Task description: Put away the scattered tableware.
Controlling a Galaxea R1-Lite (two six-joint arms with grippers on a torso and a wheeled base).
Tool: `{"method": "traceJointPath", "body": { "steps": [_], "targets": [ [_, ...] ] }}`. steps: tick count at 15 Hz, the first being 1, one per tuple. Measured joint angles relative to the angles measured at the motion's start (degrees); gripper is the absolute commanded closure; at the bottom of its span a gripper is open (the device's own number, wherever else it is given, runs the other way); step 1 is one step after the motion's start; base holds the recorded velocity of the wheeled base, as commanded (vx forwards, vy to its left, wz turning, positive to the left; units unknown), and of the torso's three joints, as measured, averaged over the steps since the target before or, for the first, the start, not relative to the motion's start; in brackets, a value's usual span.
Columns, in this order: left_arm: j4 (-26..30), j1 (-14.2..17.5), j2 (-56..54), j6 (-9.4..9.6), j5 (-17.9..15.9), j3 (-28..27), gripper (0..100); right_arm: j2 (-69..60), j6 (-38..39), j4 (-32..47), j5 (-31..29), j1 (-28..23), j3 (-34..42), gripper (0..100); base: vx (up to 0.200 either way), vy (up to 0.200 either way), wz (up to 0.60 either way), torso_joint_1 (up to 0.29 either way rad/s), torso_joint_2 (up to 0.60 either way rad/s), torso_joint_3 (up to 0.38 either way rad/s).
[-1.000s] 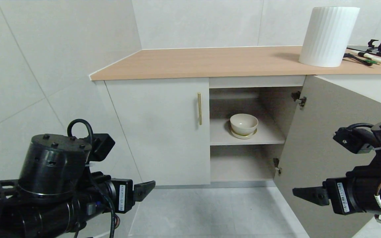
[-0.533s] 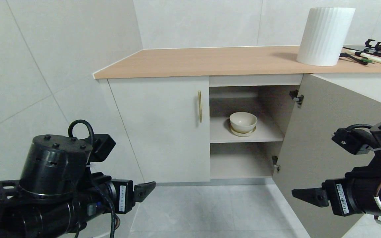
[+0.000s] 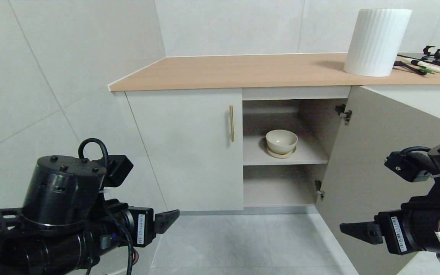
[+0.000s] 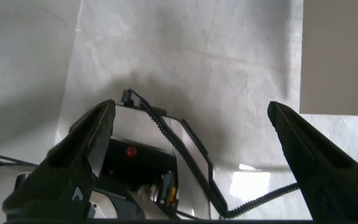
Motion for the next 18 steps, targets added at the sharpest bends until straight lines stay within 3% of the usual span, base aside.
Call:
{"method": "traceJointPath", "body": {
  "steps": [13, 18],
  "targets": [
    [0.0, 0.0, 0.0, 0.0, 0.0, 0.2, 0, -4.0, -2.8, 21.1, -2.8, -1.6, -6.6, 0, 0.0, -0.2, 0.0, 0.0, 0.0, 0.001],
    [0.0, 0.0, 0.0, -0.05, 0.0, 0.2, 0, -7.1, -4.1, 29.7, -4.3, -2.4, -9.5, 0, 0.0, 0.0, 0.0, 0.0, 0.0, 0.0]
  ]
}}
